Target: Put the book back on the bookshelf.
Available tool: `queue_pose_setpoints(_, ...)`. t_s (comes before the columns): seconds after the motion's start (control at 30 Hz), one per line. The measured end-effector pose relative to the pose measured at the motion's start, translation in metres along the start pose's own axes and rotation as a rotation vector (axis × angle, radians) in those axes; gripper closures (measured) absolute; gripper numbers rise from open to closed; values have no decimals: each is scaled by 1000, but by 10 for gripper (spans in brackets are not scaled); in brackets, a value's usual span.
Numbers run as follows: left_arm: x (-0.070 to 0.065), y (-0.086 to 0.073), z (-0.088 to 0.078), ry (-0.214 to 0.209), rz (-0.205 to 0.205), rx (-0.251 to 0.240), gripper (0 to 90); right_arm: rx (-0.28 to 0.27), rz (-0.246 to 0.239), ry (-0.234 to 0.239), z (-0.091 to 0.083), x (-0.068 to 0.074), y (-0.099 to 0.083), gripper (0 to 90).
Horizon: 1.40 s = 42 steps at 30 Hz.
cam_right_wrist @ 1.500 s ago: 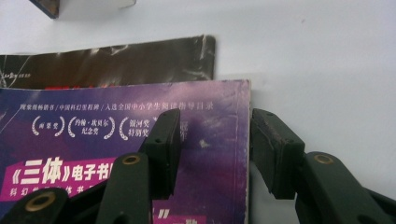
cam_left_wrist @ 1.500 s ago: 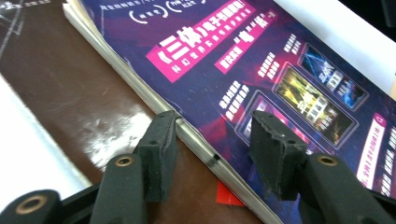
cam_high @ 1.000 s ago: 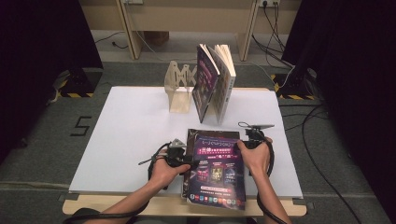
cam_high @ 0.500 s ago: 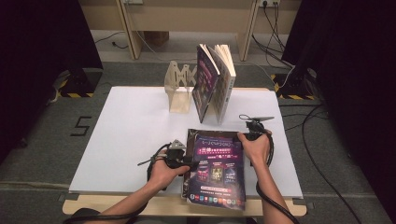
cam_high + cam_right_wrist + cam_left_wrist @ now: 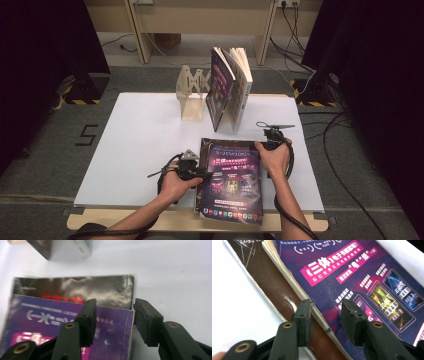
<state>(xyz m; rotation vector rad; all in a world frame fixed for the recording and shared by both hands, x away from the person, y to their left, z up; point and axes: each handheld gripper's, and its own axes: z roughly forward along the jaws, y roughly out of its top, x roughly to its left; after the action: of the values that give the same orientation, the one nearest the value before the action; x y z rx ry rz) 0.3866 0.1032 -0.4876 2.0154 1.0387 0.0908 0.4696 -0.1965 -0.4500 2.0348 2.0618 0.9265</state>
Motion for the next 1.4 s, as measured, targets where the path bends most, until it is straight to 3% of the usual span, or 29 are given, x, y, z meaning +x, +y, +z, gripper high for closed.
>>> queue_pose_setpoints(0.03,0,0,0,4,-1,0,616,-19,12,24,-7,1,0,556)
queue_pose_setpoints(0.13,0,0,0,7,-2,0,625,-23,17,36,-10,0,0,559)
queue_pose_setpoints(0.17,-1,0,0,10,-2,-3,628,3,41,36,-10,-2,-3,559)
queue_pose_setpoints(0.27,-1,-1,0,7,0,-4,632,34,31,19,-5,-8,-7,558)
queue_pose_setpoints(0.5,-1,0,0,8,-2,1,633,82,56,43,2,-16,-14,546)
queue_pose_setpoints(0.6,-1,0,0,7,2,2,633,77,69,48,2,-16,-15,541)
queue_pose_setpoints(0.8,-1,0,0,7,6,2,633,65,37,26,-2,-12,-15,573)
queue_pose_setpoints(0.97,-1,0,0,10,6,5,634,13,46,62,-21,-3,-13,621)
queue_pose_setpoints(1.4,-1,0,0,12,5,1,635,107,76,80,-6,-15,-25,593)
